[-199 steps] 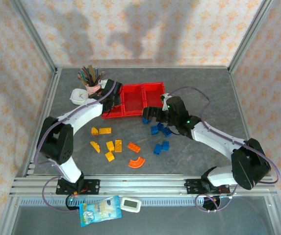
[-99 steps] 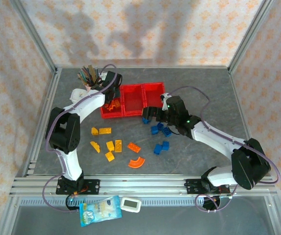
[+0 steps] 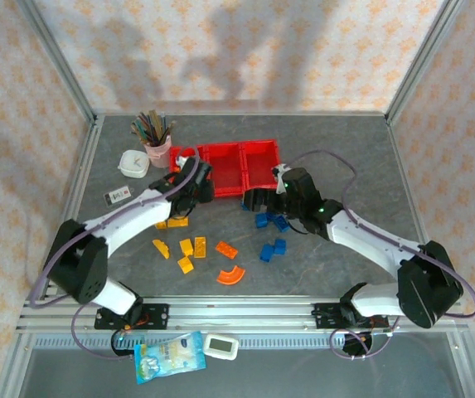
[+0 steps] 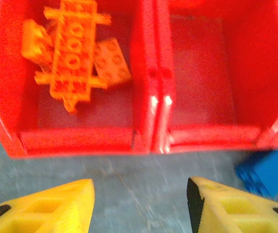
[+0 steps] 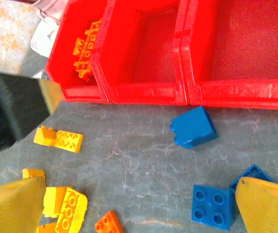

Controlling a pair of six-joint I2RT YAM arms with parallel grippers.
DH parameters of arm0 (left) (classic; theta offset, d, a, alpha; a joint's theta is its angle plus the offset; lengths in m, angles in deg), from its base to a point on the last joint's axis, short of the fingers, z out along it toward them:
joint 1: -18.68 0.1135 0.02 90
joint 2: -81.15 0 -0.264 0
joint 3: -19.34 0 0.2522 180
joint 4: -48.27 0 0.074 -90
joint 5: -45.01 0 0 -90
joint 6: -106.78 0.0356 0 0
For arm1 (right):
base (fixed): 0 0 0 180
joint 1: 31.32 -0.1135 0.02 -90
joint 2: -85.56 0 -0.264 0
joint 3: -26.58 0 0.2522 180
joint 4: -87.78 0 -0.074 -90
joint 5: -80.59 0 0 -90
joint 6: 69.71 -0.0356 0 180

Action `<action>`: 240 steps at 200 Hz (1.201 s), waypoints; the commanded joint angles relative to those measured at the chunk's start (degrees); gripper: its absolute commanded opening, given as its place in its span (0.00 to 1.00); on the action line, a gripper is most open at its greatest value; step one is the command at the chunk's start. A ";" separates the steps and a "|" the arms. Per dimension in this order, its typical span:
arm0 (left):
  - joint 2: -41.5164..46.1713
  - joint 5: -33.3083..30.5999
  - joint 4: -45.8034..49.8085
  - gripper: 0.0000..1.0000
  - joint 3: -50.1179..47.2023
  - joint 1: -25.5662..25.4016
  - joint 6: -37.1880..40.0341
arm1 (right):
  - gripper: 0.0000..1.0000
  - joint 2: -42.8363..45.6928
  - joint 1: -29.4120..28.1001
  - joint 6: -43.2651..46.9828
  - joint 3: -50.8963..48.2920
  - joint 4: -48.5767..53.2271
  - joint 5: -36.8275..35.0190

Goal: Sort the legos into containers by color
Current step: Pick up the lego from the middle-left of the table.

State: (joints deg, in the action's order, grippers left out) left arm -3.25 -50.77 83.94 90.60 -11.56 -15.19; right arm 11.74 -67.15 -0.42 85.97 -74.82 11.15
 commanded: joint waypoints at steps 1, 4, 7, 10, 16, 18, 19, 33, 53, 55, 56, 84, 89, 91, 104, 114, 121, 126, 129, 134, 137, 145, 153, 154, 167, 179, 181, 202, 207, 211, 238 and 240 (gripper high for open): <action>5.68 -0.49 3.03 0.56 -4.56 -2.28 -6.95 | 1.00 2.42 -0.72 0.61 -2.13 2.27 -1.31; 6.48 -0.31 2.97 0.56 -5.23 -2.87 -7.63 | 1.00 2.65 -0.77 0.65 -2.39 2.44 -1.31; 7.24 -0.14 2.98 0.56 -6.07 -3.46 -8.34 | 1.00 2.85 -0.85 0.67 -2.63 2.57 -1.31; 8.02 0.00 2.98 0.57 -6.70 -4.08 -8.95 | 1.00 3.04 -0.94 0.67 -2.81 2.77 -1.31; 9.31 0.09 3.28 0.57 -8.00 -5.32 -10.78 | 1.00 3.41 -1.06 0.82 -3.22 3.09 -1.23; 9.75 0.10 3.37 0.56 -8.36 -5.88 -11.28 | 1.00 3.55 -1.14 0.82 -3.43 3.19 -1.22; 9.94 0.13 3.39 0.56 -8.54 -6.14 -11.63 | 1.00 3.62 -1.15 0.88 -3.52 3.24 -1.22; 12.26 0.31 4.40 0.57 -10.51 -9.35 -14.86 | 1.00 4.52 -1.58 0.99 -4.69 3.87 -1.00; 14.38 -0.47 5.55 0.57 -12.47 -14.48 -20.58 | 1.00 5.59 -2.41 0.82 -6.73 3.83 -0.26; 14.47 -0.48 5.57 0.57 -12.66 -15.02 -20.92 | 1.00 5.63 -2.47 0.77 -6.94 3.77 -0.25; 14.50 -0.47 5.58 0.57 -12.75 -15.24 -21.11 | 1.00 5.71 -2.52 0.72 -7.04 3.80 -0.25; 13.61 -0.36 4.70 0.58 -14.33 -22.26 -28.30 | 1.00 7.53 -3.49 0.09 -10.20 1.73 0.94; 13.09 -0.27 4.57 0.59 -14.50 -23.27 -29.64 | 1.00 7.99 -3.57 0.06 -10.84 1.11 1.17; 12.83 -0.17 4.46 0.59 -14.56 -23.61 -30.13 | 1.00 8.06 -3.61 -0.01 -11.16 0.91 1.29; 11.29 0.09 3.70 0.60 -14.87 -26.13 -32.55 | 1.00 8.85 -3.80 -0.18 -12.65 -0.43 1.76; 9.91 -0.08 3.38 0.60 -14.78 -27.93 -34.15 | 1.00 9.22 -3.80 0.09 -13.46 -0.98 1.90; 8.96 -0.16 3.06 0.61 -14.61 -28.97 -35.02 | 1.00 9.37 -3.80 0.37 -13.71 -0.93 1.41; 8.18 -0.33 2.79 0.61 -14.61 -29.67 -35.55 | 1.00 9.38 -3.80 0.53 -13.87 -0.64 0.69; 7.83 -0.44 2.52 0.61 -14.68 -29.91 -35.79 | 1.00 9.47 -3.80 0.71 -13.89 -0.51 0.16; 7.14 -0.47 2.24 0.61 -14.62 -30.35 -36.20 | 1.00 9.47 -3.80 0.87 -13.86 -0.22 -0.70; 6.68 -0.48 2.06 0.61 -14.61 -30.52 -36.44 | 1.00 9.55 -3.74 0.98 -13.86 -0.01 -1.20; 5.69 -0.72 1.63 0.61 -14.65 -30.84 -36.90 | 1.00 9.61 -3.72 1.15 -13.85 0.30 -2.46; 4.84 -1.14 1.21 0.61 -14.77 -31.05 -37.30 | 1.00 9.74 -3.72 1.20 -13.70 0.64 -3.47; 4.76 -1.15 1.21 0.61 -14.78 -31.03 -37.34 | 1.00 9.83 -3.72 1.15 -13.71 0.65 -3.57; 3.73 -1.57 0.40 0.61 -15.09 -31.04 -37.82 | 1.00 10.17 -3.63 1.04 -13.59 1.03 -4.83; 2.84 -1.94 -0.20 0.62 -15.21 -31.09 -37.99 | 1.00 10.61 -3.52 0.98 -13.62 1.11 -5.38; 2.68 -2.06 -0.25 0.62 -15.09 -31.04 -38.06 | 1.00 10.73 -3.45 0.99 -13.59 1.04 -5.40; 0.58 -2.20 -0.92 0.64 -14.94 -31.07 -38.26 | 1.00 11.54 -2.81 0.89 -13.91 1.04 -6.05; 0.03 -2.22 -1.26 0.65 -14.82 -30.97 -38.41 | 1.00 11.67 -2.63 0.86 -14.03 1.02 -6.14; -0.41 -2.16 -1.45 0.66 -14.78 -30.98 -38.43 | 1.00 11.78 -2.43 0.83 -14.14 1.00 -6.14; -2.74 -3.77 -2.19 0.67 -13.22 -30.45 -37.97 | 1.00 12.26 -1.03 0.46 -14.73 0.37 -5.60; -2.91 -3.79 -2.39 0.67 -13.16 -30.37 -37.86 | 1.00 12.29 -0.89 0.46 -14.83 0.29 -5.50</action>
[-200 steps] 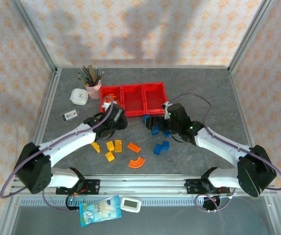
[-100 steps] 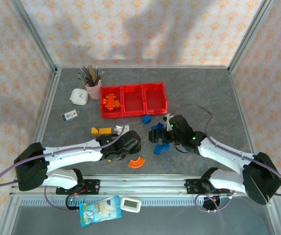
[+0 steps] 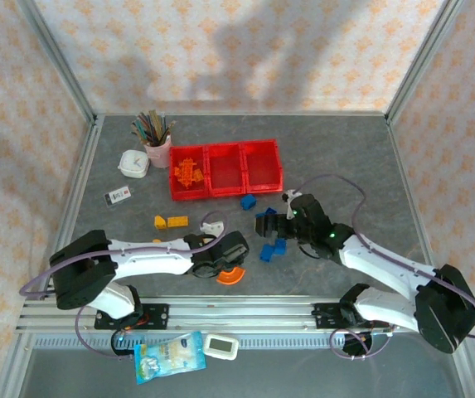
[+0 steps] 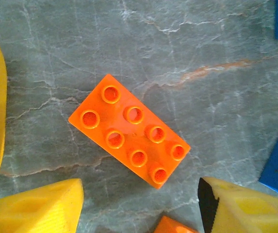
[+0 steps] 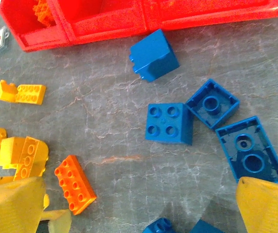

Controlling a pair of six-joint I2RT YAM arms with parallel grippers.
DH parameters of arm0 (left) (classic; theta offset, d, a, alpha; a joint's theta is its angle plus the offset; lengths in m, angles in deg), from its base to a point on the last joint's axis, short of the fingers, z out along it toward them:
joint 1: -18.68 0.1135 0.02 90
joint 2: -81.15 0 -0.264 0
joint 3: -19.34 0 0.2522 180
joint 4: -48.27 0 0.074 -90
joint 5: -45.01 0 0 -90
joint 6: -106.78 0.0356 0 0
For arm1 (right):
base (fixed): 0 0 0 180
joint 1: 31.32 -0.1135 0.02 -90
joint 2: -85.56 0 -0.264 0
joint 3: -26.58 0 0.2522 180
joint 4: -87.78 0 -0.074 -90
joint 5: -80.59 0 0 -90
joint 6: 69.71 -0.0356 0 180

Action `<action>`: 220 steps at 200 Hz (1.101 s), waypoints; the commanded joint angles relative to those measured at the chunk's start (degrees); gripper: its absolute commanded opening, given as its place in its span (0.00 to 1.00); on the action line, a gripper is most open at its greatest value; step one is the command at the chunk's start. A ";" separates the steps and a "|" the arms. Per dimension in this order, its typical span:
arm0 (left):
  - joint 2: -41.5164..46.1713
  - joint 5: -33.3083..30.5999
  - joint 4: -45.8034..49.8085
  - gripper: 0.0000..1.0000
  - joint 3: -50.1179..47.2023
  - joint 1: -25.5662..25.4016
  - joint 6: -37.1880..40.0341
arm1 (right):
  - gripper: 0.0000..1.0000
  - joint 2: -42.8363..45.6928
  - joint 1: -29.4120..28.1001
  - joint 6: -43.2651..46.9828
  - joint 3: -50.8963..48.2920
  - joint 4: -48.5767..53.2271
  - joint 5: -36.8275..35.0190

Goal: Sort the legos into containers by color
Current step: Pick up the lego from the middle-left of the table.

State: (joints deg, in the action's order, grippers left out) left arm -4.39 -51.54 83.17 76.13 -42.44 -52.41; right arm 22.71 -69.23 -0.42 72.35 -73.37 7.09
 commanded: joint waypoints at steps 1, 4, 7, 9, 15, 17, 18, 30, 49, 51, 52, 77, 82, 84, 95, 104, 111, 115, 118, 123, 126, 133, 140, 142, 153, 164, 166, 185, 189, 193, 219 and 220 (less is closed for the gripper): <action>-1.89 -3.03 -1.67 0.67 1.33 0.58 -0.53 | 1.00 1.28 1.22 0.44 -1.23 -1.19 -1.36; -2.17 -3.03 -1.94 0.67 1.42 0.82 -0.32 | 1.00 1.32 1.33 0.49 -1.23 -1.29 -1.17; -2.42 -3.03 -2.05 0.67 1.59 0.98 -0.19 | 1.00 1.33 1.49 0.49 -1.32 -1.34 -1.07; -2.68 -3.03 -2.16 0.67 1.72 1.13 -0.17 | 1.00 1.29 1.63 0.41 -1.33 -1.37 -0.97; -3.30 -3.03 -2.24 0.67 2.00 1.54 0.01 | 1.00 1.32 1.86 0.33 -1.39 -1.39 -0.80; -3.45 -3.03 -2.31 0.67 2.09 1.71 0.12 | 1.00 1.33 1.94 0.34 -1.35 -1.46 -0.84; -3.56 -2.99 -2.37 0.67 2.12 1.75 0.16 | 1.00 1.33 1.99 0.38 -1.39 -1.47 -0.84; -4.35 -3.29 -2.68 0.67 2.94 2.54 0.86 | 1.00 1.46 2.44 0.34 -1.51 -1.48 -0.54; -5.05 -4.91 -2.93 0.65 4.15 3.07 1.70 | 1.00 1.70 3.06 0.57 -1.57 -1.48 -0.24; -5.12 -5.06 -3.06 0.65 4.32 3.10 1.80 | 1.00 1.75 3.09 0.51 -1.59 -1.48 -0.23; -5.18 -5.15 -3.05 0.65 4.38 3.15 1.88 | 1.00 1.76 3.14 0.50 -1.60 -1.43 -0.23; -7.10 -6.00 -2.92 0.64 6.38 4.04 3.89 | 1.00 2.05 3.97 0.86 -1.66 -1.31 0.18; -7.61 -6.00 -2.79 0.63 6.81 4.16 4.13 | 1.00 2.01 4.11 0.89 -1.63 -1.33 0.31; -7.78 -5.97 -2.71 0.63 6.92 4.21 4.21 | 1.00 2.02 4.15 0.99 -1.67 -1.31 0.37; -8.84 -5.72 -2.84 0.63 7.61 4.52 5.03 | 1.00 2.03 4.41 1.02 -1.61 -1.26 0.54; -9.64 -6.19 -2.53 0.62 8.34 4.65 5.67 | 1.00 2.08 4.51 0.96 -1.64 -1.29 0.72; -10.14 -6.52 -1.77 0.62 9.07 4.63 6.15 | 1.00 2.10 4.60 0.95 -1.62 -1.30 0.82; -10.40 -6.64 -1.30 0.62 9.41 4.61 6.39 | 1.00 2.07 4.60 0.99 -1.60 -1.28 0.89; -10.56 -6.79 -1.05 0.62 9.65 4.65 6.57 | 1.00 2.07 4.60 0.96 -1.60 -1.23 0.92; -10.76 -7.07 -0.22 0.62 10.04 4.65 6.84 | 1.00 2.11 4.66 1.01 -1.44 -1.05 0.91; -10.86 -7.26 0.11 0.62 10.12 4.63 6.92 | 1.00 2.12 4.68 0.99 -1.45 -0.97 0.91; -10.98 -7.50 0.80 0.61 10.17 4.65 7.13 | 1.00 2.19 4.70 1.00 -1.49 -0.88 0.83; -11.12 -7.92 1.53 0.61 10.02 4.66 7.21 | 1.00 2.24 4.69 0.90 -1.64 -0.91 0.78; -11.18 -8.01 1.70 0.60 10.01 4.58 7.33 | 1.00 2.32 4.71 0.86 -1.67 -0.96 0.81; -11.61 -8.60 2.85 0.59 9.93 4.54 7.40 | 1.00 2.46 4.78 0.81 -1.86 -1.19 0.74; -12.23 -8.83 3.83 0.58 10.07 4.52 7.57 | 1.00 2.46 4.86 0.60 -1.84 -1.37 0.78; -12.38 -8.83 3.86 0.58 10.11 4.46 7.64 | 1.00 2.42 4.86 0.56 -1.81 -1.38 0.81; -13.38 -8.66 4.33 0.57 10.56 3.95 8.31 | 1.00 2.46 4.86 0.34 -1.65 -1.56 0.89; -13.69 -8.58 4.47 0.56 10.73 3.79 8.44 | 1.00 2.41 4.94 0.34 -1.60 -1.57 0.91; -13.96 -8.70 4.53 0.56 11.01 3.66 8.54 | 1.00 2.45 4.95 0.40 -1.57 -1.65 0.91; -15.85 -7.98 3.85 0.55 12.18 2.92 9.80 | 1.00 2.34 4.95 0.31 -1.60 -1.66 0.82; -15.91 -7.97 3.87 0.55 12.22 2.89 9.83 | 1.00 2.36 4.95 0.31 -1.60 -1.61 0.82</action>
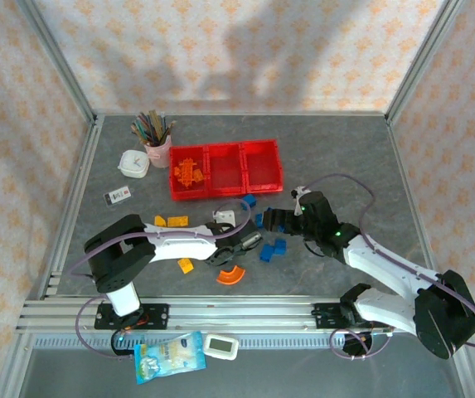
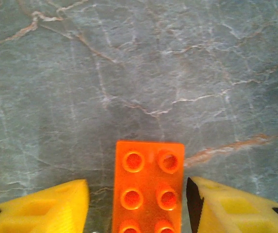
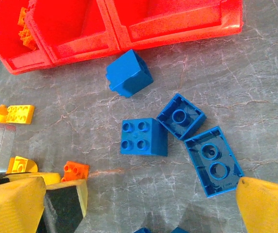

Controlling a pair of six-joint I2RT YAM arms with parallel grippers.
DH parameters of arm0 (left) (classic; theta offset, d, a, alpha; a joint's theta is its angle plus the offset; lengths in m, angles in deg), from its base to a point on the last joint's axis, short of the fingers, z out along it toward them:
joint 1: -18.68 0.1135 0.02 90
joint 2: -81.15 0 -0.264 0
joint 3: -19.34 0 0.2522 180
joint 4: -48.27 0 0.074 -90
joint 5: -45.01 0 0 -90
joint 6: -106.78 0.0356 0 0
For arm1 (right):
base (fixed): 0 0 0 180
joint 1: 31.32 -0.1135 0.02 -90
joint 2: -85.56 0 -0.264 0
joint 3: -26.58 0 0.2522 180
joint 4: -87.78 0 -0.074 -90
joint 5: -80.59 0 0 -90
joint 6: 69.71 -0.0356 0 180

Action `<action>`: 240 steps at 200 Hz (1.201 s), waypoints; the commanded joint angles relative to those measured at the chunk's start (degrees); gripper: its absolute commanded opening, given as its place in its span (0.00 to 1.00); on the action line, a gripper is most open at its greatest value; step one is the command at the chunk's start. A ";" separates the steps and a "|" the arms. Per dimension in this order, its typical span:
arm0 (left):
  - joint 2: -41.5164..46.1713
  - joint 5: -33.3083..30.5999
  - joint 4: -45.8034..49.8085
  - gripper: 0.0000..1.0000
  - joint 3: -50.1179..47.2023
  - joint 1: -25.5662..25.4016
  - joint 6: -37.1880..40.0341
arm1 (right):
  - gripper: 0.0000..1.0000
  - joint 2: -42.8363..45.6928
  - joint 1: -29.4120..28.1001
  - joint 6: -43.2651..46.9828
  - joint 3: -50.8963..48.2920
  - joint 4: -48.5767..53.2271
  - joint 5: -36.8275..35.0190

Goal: Sort the legos into containers by color
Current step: Pick up the lego from the middle-left of the table, then place the lego in the container.

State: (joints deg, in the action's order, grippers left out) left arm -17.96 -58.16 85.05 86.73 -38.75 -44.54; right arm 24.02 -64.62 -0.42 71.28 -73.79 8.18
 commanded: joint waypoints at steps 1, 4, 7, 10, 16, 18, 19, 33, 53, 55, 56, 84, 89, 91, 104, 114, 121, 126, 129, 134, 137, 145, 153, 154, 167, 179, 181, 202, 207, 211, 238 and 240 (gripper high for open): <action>-2.46 -1.34 2.01 0.54 1.68 -0.83 2.02 | 1.00 1.01 0.34 0.32 -0.53 -1.17 -0.27; -2.67 -1.41 1.98 0.54 1.87 -0.96 2.14 | 1.00 1.05 0.34 0.32 -0.46 -1.15 -0.34; -2.93 -1.50 2.12 0.54 2.05 -1.01 2.21 | 1.00 1.00 0.30 0.27 -0.52 -1.12 -0.35; -3.19 -1.57 2.30 0.54 2.21 -1.05 2.25 | 1.00 1.09 0.32 0.20 -0.53 -1.03 -0.36; -3.72 -1.95 2.92 0.53 2.65 -1.16 2.26 | 1.00 1.11 0.34 0.17 -0.46 -0.91 -0.36; -3.90 -2.12 3.08 0.52 2.74 -1.19 2.26 | 1.00 1.12 0.34 0.22 -0.51 -0.89 -0.36; -3.99 -2.21 3.21 0.52 2.77 -1.23 2.17 | 1.00 1.14 0.34 0.22 -0.48 -0.89 -0.31; -4.67 -2.98 4.04 0.49 3.15 -1.39 1.99 | 1.00 1.34 0.36 0.14 -0.64 -0.90 -0.45; -4.36 -3.11 3.49 0.42 2.82 -1.41 1.90 | 1.00 1.55 0.40 0.00 -0.54 -0.89 -0.46; -4.28 -3.10 3.40 0.42 2.74 -1.38 1.91 | 1.00 1.52 0.42 -0.02 -0.55 -0.93 -0.45; -4.22 -3.09 3.41 0.41 2.73 -1.42 1.91 | 1.00 1.56 0.42 -0.03 -0.54 -0.91 -0.45; -2.99 -3.09 2.23 0.36 2.02 -1.39 2.17 | 1.00 1.32 0.43 0.04 0.15 -0.93 -0.16; -2.74 -3.17 2.17 0.35 1.92 -1.38 2.17 | 1.00 1.32 0.42 0.10 0.32 -0.82 -0.17; -2.64 -3.16 2.13 0.35 1.92 -1.42 2.15 | 1.00 1.22 0.38 0.07 0.41 -0.81 -0.20; -1.75 -3.43 2.17 0.33 1.67 -1.38 2.17 | 1.00 1.14 0.41 0.39 1.04 -0.39 -0.18; -0.82 -3.64 2.12 0.33 1.41 -1.34 2.25 | 1.00 1.00 0.35 0.62 1.70 0.31 -0.72; 0.00 -3.92 2.33 0.33 1.26 -1.35 2.26 | 1.00 0.91 0.39 0.74 2.41 1.20 -0.97; 0.61 -4.17 2.40 0.33 1.22 -1.23 2.32 | 1.00 0.73 0.34 1.12 2.92 1.65 -0.77; 0.99 -4.42 2.43 0.33 1.14 -1.25 2.34 | 1.00 0.62 0.34 1.29 3.24 1.92 -0.60; 1.74 -4.94 2.68 0.33 1.05 -1.25 2.47 | 1.00 0.46 0.34 1.48 3.63 2.08 -0.27; 2.12 -5.24 2.98 0.33 1.04 -1.27 2.50 | 1.00 0.47 0.34 1.59 3.92 2.25 -0.13; 3.18 -6.20 3.63 0.33 0.98 -1.00 2.65 | 1.00 0.39 0.34 1.81 4.37 2.28 0.24; 4.30 -6.84 4.48 0.33 0.95 -0.56 2.93 | 1.00 0.37 0.27 1.85 4.83 2.22 0.50; 4.51 -6.90 4.57 0.33 0.95 -0.48 2.95 | 1.00 0.26 0.27 1.88 4.88 2.20 0.47; 6.53 -8.23 5.87 0.33 1.00 0.52 3.40 | 1.00 -0.28 0.10 1.80 5.96 2.18 0.98; 8.41 -9.79 6.80 0.33 1.17 1.66 4.51 | 1.00 -0.91 -0.22 1.43 6.99 1.93 1.54; 8.87 -10.15 7.02 0.33 1.25 1.81 4.82 | 1.00 -1.03 -0.33 1.34 7.13 1.79 1.68; 12.09 -12.97 8.41 0.33 2.37 5.29 8.05 | 1.00 -2.24 -1.47 0.44 8.90 -0.01 2.43; 12.66 -13.74 8.46 0.33 2.66 6.42 9.02 | 1.00 -2.64 -1.79 0.12 9.32 -0.62 2.37; 13.12 -14.17 8.40 0.33 3.02 7.51 9.87 | 1.00 -2.90 -1.97 -0.06 9.66 -1.04 2.31; 14.39 -15.32 5.95 0.33 5.69 15.49 16.35 | 1.00 -4.69 -2.47 -1.60 11.17 -3.88 2.58; 14.39 -15.31 5.71 0.33 6.01 15.96 16.79 | 1.00 -4.83 -2.47 -1.68 11.32 -3.99 2.62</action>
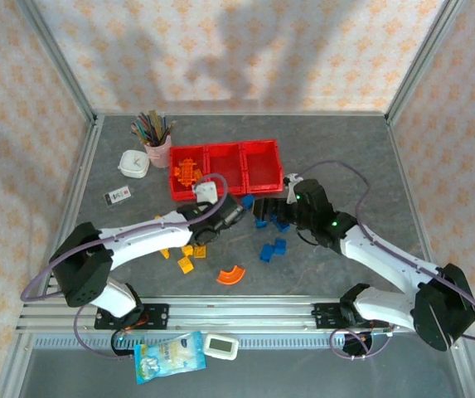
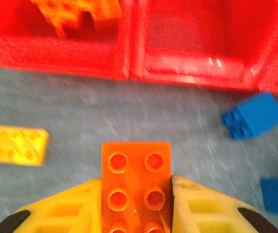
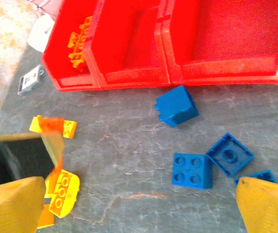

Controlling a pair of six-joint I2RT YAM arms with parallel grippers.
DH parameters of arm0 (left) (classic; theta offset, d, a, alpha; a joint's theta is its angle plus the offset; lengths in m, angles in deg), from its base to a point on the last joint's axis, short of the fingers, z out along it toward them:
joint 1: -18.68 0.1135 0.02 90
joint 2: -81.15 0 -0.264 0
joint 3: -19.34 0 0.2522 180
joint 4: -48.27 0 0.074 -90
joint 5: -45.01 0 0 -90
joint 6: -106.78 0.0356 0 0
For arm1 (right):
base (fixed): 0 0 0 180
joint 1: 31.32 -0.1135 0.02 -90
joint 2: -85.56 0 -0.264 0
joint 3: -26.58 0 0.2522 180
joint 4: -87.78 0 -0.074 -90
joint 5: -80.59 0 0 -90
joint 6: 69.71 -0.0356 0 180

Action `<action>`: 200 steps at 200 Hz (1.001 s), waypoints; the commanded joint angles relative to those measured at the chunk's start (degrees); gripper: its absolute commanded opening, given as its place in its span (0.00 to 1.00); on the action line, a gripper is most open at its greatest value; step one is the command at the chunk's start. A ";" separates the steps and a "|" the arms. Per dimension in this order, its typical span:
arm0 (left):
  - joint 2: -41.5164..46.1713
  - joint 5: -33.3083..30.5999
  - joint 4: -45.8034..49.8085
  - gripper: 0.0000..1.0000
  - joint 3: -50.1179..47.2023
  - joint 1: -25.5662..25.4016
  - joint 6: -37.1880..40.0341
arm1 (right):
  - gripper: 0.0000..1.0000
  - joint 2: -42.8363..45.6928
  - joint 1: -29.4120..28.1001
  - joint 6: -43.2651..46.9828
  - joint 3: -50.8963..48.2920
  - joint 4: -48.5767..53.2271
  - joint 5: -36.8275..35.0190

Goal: Sort the legos into containers by color
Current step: Place the lego in the container.

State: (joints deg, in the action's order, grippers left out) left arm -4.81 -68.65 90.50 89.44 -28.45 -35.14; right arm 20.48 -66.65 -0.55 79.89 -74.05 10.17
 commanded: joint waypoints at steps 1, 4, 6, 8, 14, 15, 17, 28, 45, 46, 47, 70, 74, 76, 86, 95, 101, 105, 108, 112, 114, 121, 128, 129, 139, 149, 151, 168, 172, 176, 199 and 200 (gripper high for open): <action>1.27 -4.82 0.05 0.33 3.41 5.97 7.64 | 1.00 -1.37 -0.44 -1.56 2.80 -3.80 0.68; 1.15 -4.77 -0.64 0.33 3.69 6.79 8.32 | 1.00 -1.56 -0.44 -1.61 2.92 -3.93 0.79; 1.08 -4.67 -1.14 0.33 3.93 7.25 8.92 | 1.00 -1.72 -0.44 -1.65 3.02 -4.07 0.88; 0.95 -4.58 -1.58 0.33 4.24 7.76 9.46 | 1.00 -1.79 -0.44 -1.66 3.22 -4.12 0.90; 0.57 -4.32 -2.51 0.33 5.24 9.19 10.70 | 1.00 -2.13 -0.44 -1.70 3.53 -4.23 0.86; 0.41 -4.30 -2.57 0.33 5.44 9.40 10.87 | 1.00 -2.19 -0.44 -1.73 3.61 -4.23 0.84; 0.19 -4.27 -2.75 0.33 5.89 9.88 11.23 | 1.00 -2.27 -0.44 -1.68 3.67 -4.23 0.78; -1.33 -4.11 -3.98 0.33 8.08 12.06 13.24 | 1.00 -2.33 -0.44 -1.59 4.24 -4.15 0.26; -4.45 -3.29 -5.40 0.33 11.40 15.48 15.52 | 1.00 -2.33 -0.44 -1.55 4.57 -4.22 -0.40; -4.64 -3.13 -5.46 0.33 11.59 15.58 15.62 | 1.00 -2.33 -0.44 -1.56 4.57 -4.23 -0.45; -4.87 -3.01 -5.50 0.33 11.82 15.84 15.71 | 1.00 -2.33 -0.44 -1.52 4.57 -4.18 -0.47; -9.05 -1.58 -8.85 0.33 14.51 19.06 17.94 | 1.00 -2.33 -0.44 -1.40 4.58 -4.39 -0.81; -9.67 -1.17 -9.65 0.33 14.84 19.51 17.99 | 1.00 -2.33 -0.44 -1.41 4.57 -4.40 -0.89; -10.13 -0.92 -9.99 0.33 15.07 19.79 18.02 | 1.00 -2.33 -0.44 -1.46 4.57 -4.40 -0.88; -12.36 0.35 -10.79 0.33 16.33 21.23 19.78 | 1.00 -3.54 -0.38 -1.53 4.66 -4.36 -0.87; -14.91 1.47 -10.24 0.33 18.31 22.63 19.87 | 1.00 -3.66 -0.31 -1.56 4.82 -4.19 -0.85; -16.13 2.17 -9.67 0.33 19.63 23.36 19.95 | 1.00 -3.65 -0.35 -1.53 4.84 -4.14 -0.79; -17.04 2.34 -9.36 0.32 20.47 23.75 20.06 | 1.00 -3.65 -0.37 -1.49 4.83 -4.14 -0.72; -17.58 2.56 -9.15 0.32 21.05 23.94 20.20 | 1.00 -3.65 -0.38 -1.48 4.77 -4.14 -0.68; -18.22 2.68 -9.06 0.32 21.67 24.16 20.42 | 1.00 -3.60 -0.36 -1.59 4.75 -4.14 -0.74; -18.49 2.73 -9.09 0.32 21.94 24.23 20.53 | 1.00 -3.59 -0.35 -1.60 4.70 -4.14 -0.76; -19.25 3.03 -9.39 0.33 22.68 24.35 20.96 | 1.00 -3.57 -0.40 -1.59 4.68 -4.23 -0.76; -19.74 3.47 -10.00 0.33 23.00 24.37 21.38 | 1.00 -3.62 -0.35 -1.69 4.49 -4.31 -0.76; -19.80 3.50 -10.09 0.33 23.02 24.37 21.45 | 1.00 -3.59 -0.35 -1.68 4.49 -4.36 -0.76; -20.41 4.05 -11.55 0.34 22.87 24.41 22.10 | 1.00 -3.84 -0.35 -1.87 4.31 -4.40 -0.76; -21.40 4.23 -11.82 0.35 23.27 24.61 22.12 | 1.00 -4.09 -0.35 -2.25 4.14 -4.56 -0.49; -21.61 4.37 -11.72 0.36 23.46 24.67 22.12 | 1.00 -4.24 -0.35 -2.27 4.13 -4.57 -0.32; -22.98 4.79 -9.84 0.39 25.16 24.92 21.79 | 1.00 -5.01 -0.33 -2.30 4.04 -4.67 0.88; -23.00 4.99 -9.61 0.39 25.38 24.90 21.76 | 1.00 -5.12 -0.40 -2.28 4.04 -4.56 0.94; -23.03 4.94 -9.51 0.40 25.48 24.90 21.86 | 1.00 -5.22 -0.44 -2.22 4.04 -4.42 1.06; -22.99 5.53 -9.62 0.45 25.48 24.90 22.37 | 1.00 -5.41 -0.53 -0.94 4.04 -3.34 1.21; -22.97 5.54 -9.59 0.45 25.48 24.90 22.38 | 1.00 -5.36 -0.53 -0.86 4.04 -3.30 1.19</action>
State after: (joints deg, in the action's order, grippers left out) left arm -27.47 -63.80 80.48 113.16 -3.78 -14.23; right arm 15.21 -66.91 -2.15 82.84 -77.59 11.00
